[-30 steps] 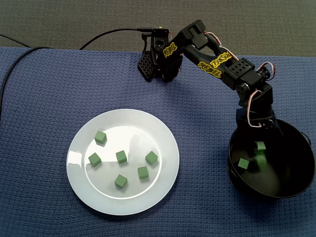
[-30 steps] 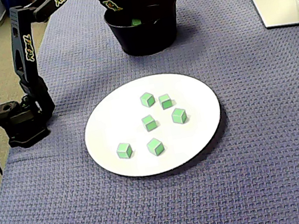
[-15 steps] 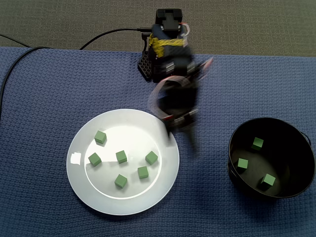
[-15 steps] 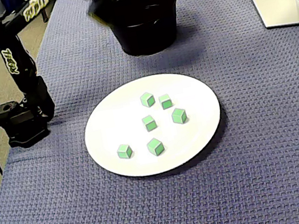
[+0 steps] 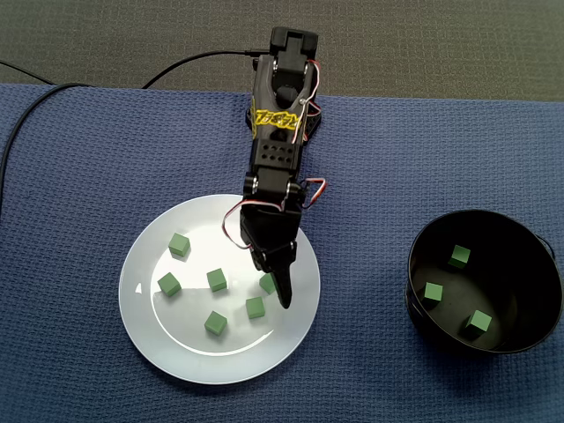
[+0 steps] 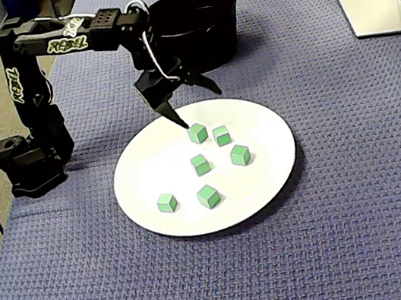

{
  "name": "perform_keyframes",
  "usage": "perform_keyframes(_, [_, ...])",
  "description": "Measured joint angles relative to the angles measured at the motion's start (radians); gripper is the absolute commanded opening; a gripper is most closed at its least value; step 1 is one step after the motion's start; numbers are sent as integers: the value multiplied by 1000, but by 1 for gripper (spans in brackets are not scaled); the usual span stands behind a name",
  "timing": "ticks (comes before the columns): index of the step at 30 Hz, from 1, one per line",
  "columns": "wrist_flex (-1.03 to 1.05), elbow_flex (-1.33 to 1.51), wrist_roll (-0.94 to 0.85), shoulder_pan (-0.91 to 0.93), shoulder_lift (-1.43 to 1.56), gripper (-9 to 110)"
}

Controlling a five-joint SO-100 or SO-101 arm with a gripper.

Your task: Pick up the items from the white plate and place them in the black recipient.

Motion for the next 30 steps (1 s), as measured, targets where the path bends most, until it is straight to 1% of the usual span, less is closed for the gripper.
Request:
perform_keyframes(12, [52, -26, -192, 91, -78, 32])
perform_keyframes(16, [31, -9, -219, 80, -91, 30])
perform_keyframes(25, [-69, 94, -207, 21, -91, 30])
perform_keyframes(26, [-81, 107, -207, 20, -91, 29])
perform_keyframes(28, [-100, 127, -206, 20, -89, 20])
perform_keyframes(30, [-114, 140, -206, 17, -81, 17])
